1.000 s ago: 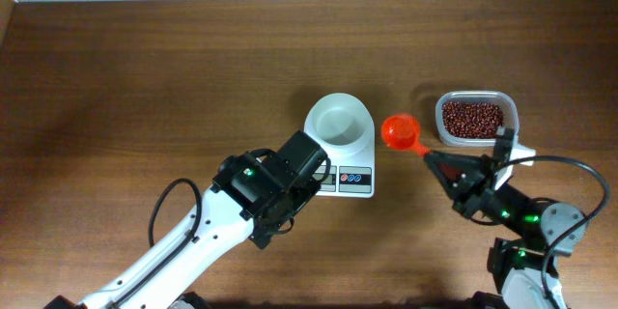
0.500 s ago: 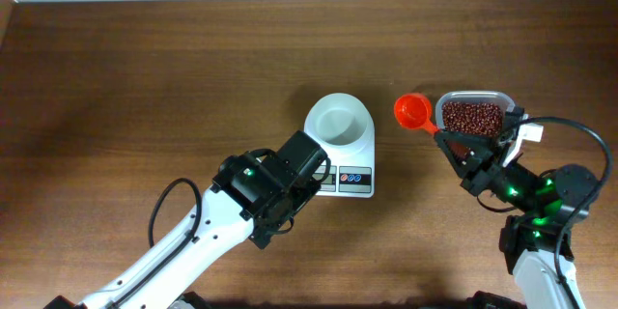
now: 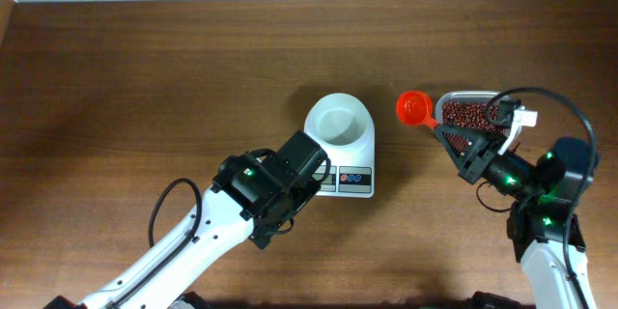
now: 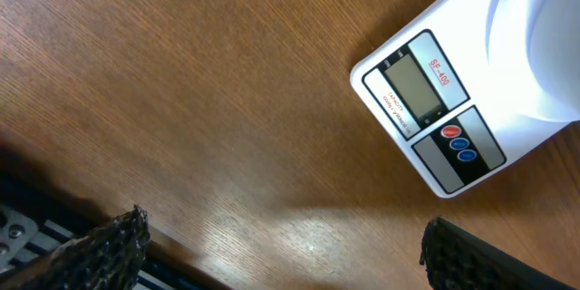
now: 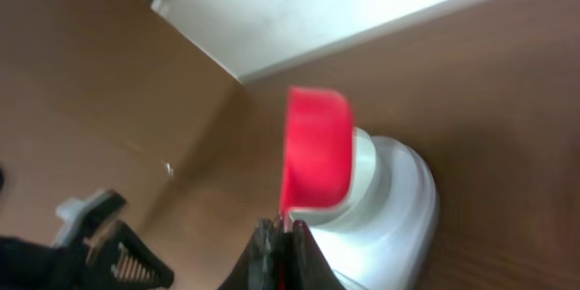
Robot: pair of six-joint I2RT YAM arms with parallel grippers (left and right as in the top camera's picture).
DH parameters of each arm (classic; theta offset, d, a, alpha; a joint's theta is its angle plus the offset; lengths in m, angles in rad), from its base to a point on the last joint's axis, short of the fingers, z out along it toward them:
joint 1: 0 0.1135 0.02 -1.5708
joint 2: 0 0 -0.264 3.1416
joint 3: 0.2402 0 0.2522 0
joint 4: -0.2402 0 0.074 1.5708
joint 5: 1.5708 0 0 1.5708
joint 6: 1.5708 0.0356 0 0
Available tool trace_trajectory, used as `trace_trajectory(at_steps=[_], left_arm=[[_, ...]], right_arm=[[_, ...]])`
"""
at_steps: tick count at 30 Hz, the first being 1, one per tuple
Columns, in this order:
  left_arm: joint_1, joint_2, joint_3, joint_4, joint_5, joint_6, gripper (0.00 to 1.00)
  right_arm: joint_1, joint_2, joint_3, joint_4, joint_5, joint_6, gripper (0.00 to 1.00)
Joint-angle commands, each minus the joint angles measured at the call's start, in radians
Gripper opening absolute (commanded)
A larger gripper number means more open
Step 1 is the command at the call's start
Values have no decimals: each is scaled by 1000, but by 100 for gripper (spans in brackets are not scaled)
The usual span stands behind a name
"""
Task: Scoop and weigh 50g on scale
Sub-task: 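Lower the scoop into the red beans with the right gripper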
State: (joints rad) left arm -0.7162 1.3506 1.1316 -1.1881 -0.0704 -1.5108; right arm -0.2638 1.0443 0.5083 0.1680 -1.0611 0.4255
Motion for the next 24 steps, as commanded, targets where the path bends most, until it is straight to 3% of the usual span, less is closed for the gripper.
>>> trace_trajectory(at_steps=[1,6,12,18,24], left_arm=[[-4,5,15,-2,-8,1,99],[-4,5,15,-2,-8,2,99],[-4,5,15,-2,-8,1,99],[-4,5,15,-2,-8,2,99],[-3,5,15,19,-9,1,99]], right_arm=[[53,-12,95,-197,122,-239,4],[107,-65,330,-736,423,-426,4],[106,-79,335,-883,419,-389,4],[106,-101,335,-909,419,-392,4],[106,-242,335,-913,442,-392,4]])
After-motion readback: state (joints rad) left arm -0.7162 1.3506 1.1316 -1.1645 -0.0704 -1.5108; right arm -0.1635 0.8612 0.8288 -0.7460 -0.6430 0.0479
